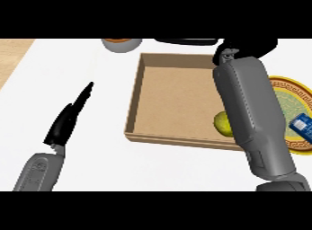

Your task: Pick the pear from the plate and place it in the cardboard box

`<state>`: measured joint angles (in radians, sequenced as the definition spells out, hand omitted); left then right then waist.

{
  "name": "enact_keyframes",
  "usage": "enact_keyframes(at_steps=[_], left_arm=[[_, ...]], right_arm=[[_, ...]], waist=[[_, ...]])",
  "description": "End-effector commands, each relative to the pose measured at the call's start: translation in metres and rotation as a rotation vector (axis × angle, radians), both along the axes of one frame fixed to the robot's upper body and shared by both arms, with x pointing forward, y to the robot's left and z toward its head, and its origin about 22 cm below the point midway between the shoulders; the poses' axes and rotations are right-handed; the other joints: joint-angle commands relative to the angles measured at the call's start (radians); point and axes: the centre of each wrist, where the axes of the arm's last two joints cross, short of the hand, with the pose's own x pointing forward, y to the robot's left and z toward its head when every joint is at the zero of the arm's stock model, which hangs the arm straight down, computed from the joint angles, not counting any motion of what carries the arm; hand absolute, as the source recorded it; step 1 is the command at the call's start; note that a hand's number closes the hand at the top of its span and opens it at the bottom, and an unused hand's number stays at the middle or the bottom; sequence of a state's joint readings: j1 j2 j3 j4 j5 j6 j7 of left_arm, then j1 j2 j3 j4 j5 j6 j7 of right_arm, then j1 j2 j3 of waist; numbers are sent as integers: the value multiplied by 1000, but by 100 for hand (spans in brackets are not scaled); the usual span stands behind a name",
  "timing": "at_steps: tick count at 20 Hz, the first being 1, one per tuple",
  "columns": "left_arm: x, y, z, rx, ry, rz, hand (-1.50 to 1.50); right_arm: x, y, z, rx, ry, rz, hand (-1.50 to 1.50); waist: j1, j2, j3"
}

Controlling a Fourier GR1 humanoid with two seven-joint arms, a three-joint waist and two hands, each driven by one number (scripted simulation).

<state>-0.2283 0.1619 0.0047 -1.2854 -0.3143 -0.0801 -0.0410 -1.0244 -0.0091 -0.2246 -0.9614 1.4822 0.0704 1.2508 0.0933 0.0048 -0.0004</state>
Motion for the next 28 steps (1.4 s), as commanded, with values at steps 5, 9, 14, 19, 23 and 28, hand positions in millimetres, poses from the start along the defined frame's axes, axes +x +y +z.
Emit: enact_keyframes(at_steps=[5, 9, 14, 19, 23, 28], left_arm=[[1, 6, 3, 3, 8, -3, 0], [-2, 10, 0, 0, 22, 17, 0], [-6, 12, -3, -21, 13, 39, 0], [-9, 31, -3, 2, 10, 60, 0], [-11, 22, -3, 6, 9, 64, 0], [-18, 33, -7, -5, 11, 88, 0]], right_arm=[[-18, 22, 21, 93, -520, -78, -150], [-26, 12, 26, 176, -643, -122, -150], [-41, -5, 21, 182, -845, -152, -150], [-64, -17, -6, 125, -980, -143, -150], [-86, -29, -28, 76, -1037, -163, -150], [-122, -40, -43, 39, -1089, -194, -150]], waist=[[-7, 4, 1], [-14, 0, 2], [-35, -4, 2], [-56, -7, 1], [-74, -9, 2], [-88, -15, 2]])
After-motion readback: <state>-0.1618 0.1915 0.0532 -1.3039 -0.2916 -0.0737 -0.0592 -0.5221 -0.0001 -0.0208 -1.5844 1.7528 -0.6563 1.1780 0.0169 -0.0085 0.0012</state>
